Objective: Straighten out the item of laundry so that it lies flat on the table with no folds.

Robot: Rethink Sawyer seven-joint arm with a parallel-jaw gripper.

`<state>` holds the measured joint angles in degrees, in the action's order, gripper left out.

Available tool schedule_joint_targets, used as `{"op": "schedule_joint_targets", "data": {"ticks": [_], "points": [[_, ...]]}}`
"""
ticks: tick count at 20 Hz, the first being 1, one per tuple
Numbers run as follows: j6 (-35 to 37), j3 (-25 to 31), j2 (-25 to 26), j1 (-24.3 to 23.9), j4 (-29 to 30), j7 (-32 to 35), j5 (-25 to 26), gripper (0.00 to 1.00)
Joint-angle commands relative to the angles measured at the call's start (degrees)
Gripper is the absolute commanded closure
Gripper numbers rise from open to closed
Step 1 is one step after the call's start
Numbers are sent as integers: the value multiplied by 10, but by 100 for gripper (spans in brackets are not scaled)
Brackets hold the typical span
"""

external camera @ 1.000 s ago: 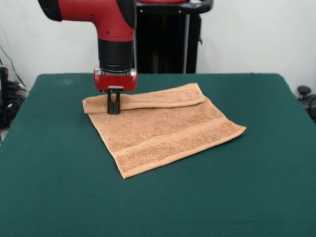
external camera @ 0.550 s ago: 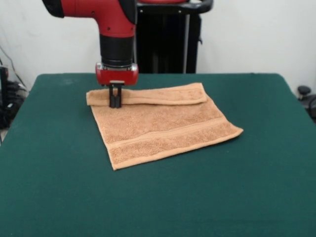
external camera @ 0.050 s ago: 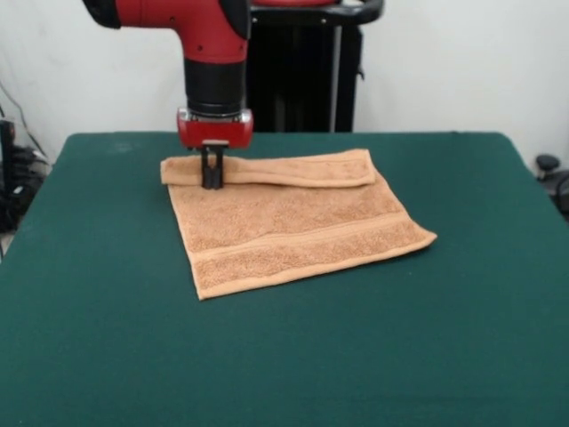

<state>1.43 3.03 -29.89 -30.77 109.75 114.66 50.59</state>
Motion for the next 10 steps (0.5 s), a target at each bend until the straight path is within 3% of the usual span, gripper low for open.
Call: {"op": "schedule_joint_targets", "data": {"ticks": [1,10], "points": [[41,30,19,20,70,49,-29,100],[107,81,-52,-7,44,-20,-43,100]]}}
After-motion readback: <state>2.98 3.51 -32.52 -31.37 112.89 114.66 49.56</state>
